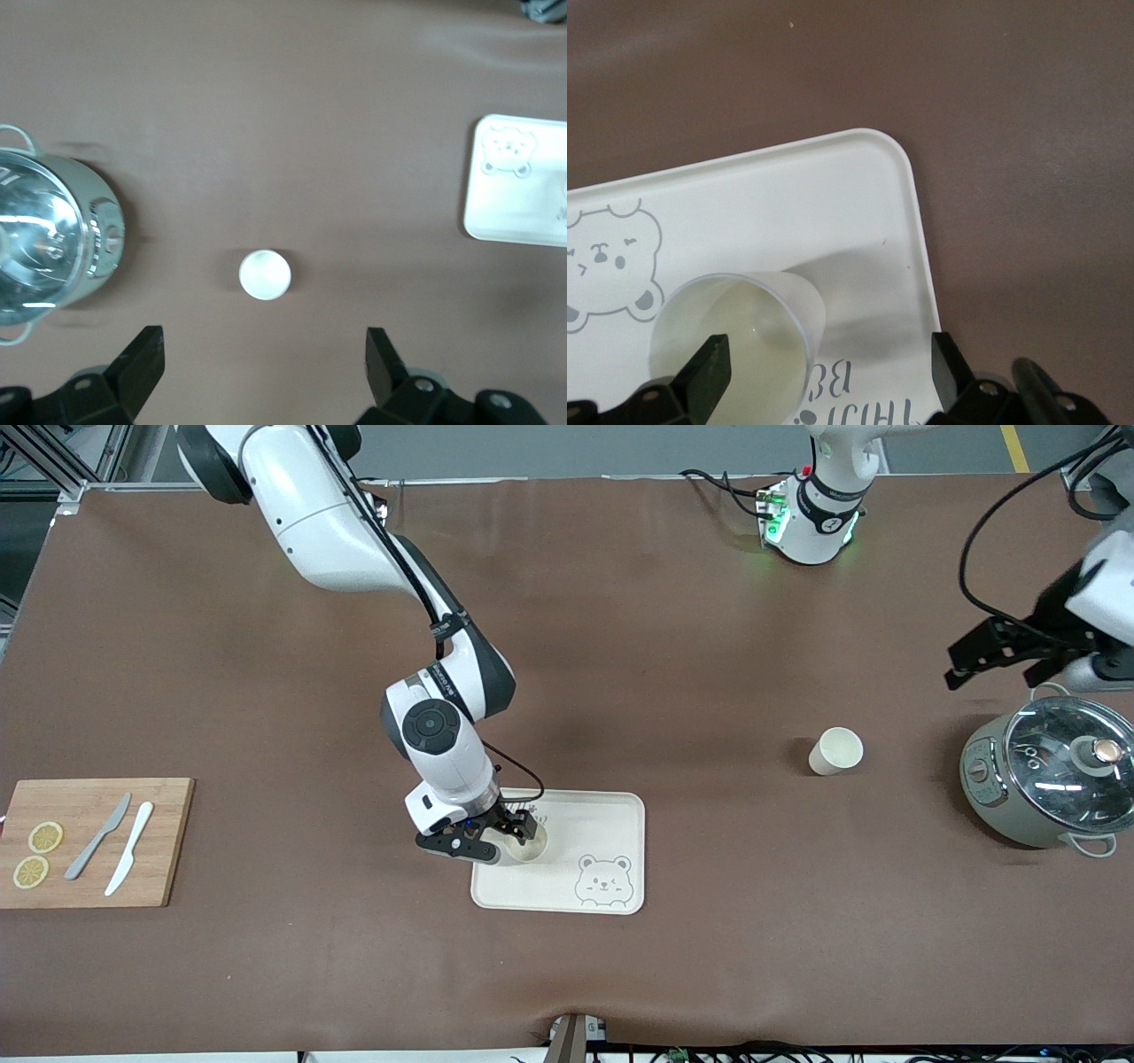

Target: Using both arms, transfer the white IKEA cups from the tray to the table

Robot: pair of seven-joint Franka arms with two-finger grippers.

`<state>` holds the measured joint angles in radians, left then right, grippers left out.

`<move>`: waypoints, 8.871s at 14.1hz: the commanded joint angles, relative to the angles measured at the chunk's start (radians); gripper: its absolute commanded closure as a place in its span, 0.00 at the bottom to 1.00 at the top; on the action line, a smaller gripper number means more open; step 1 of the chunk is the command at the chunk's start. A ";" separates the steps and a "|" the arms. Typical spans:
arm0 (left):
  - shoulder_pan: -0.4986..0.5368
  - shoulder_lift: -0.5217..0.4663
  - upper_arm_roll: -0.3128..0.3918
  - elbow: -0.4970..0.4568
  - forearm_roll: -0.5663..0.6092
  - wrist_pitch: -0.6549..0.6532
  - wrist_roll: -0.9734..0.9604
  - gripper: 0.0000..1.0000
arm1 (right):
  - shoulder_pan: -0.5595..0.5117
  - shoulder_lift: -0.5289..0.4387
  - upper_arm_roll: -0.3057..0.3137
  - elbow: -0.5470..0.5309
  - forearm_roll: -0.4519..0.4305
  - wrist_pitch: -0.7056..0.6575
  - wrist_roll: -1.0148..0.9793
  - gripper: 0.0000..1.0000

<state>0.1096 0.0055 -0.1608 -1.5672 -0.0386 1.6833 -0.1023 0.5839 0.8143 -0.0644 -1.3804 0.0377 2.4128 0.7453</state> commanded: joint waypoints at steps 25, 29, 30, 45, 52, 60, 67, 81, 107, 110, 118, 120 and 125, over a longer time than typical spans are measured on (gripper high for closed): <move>0.056 -0.007 0.006 0.055 -0.001 -0.106 0.046 0.00 | 0.022 0.059 -0.012 0.032 -0.045 0.063 0.031 0.91; 0.058 -0.004 0.006 0.055 -0.009 -0.105 0.042 0.00 | 0.024 0.056 -0.012 0.032 -0.045 0.061 0.031 1.00; 0.058 -0.001 0.006 0.055 -0.009 -0.106 0.042 0.00 | 0.022 0.051 -0.012 0.034 -0.044 0.057 0.029 1.00; 0.062 0.008 0.006 0.056 -0.018 -0.106 0.050 0.00 | -0.180 -0.320 -0.011 -0.162 -0.027 -0.251 -0.364 1.00; 0.056 0.008 0.004 0.056 -0.017 -0.106 0.047 0.00 | -0.375 -0.435 -0.006 -0.433 0.004 -0.077 -0.731 1.00; 0.051 0.010 0.004 0.055 -0.018 -0.106 0.047 0.00 | -0.510 -0.440 -0.008 -0.578 0.200 0.092 -1.116 1.00; 0.050 0.011 0.004 0.055 -0.018 -0.106 0.047 0.00 | -0.501 -0.422 -0.005 -0.620 0.200 0.201 -1.117 1.00; 0.048 0.013 0.004 0.055 -0.018 -0.106 0.049 0.00 | -0.495 -0.317 0.028 -0.637 0.200 0.411 -1.117 1.00; 0.048 0.019 0.004 0.056 -0.024 -0.106 0.050 0.00 | -0.552 -0.435 0.034 -0.540 0.199 0.068 -1.115 0.00; 0.048 0.019 0.004 0.055 -0.024 -0.106 0.050 0.00 | -0.553 -0.498 0.029 -0.500 0.197 -0.084 -1.097 0.00; 0.048 0.019 0.004 0.056 -0.026 -0.106 0.052 0.00 | -0.567 -0.563 0.012 -0.120 0.090 -0.699 -0.847 0.00; 0.048 0.019 0.004 0.056 -0.026 -0.106 0.052 0.00 | -0.561 -0.563 0.014 -0.068 0.088 -0.762 -0.796 0.00; 0.050 0.019 0.003 0.056 -0.026 -0.106 0.052 0.00 | -0.573 -0.564 -0.003 0.020 0.085 -0.877 -0.785 0.00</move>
<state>0.1554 0.0222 -0.1550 -1.5241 -0.0453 1.5935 -0.0691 0.0274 0.2363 -0.0670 -1.4050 0.1338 1.5774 -0.0568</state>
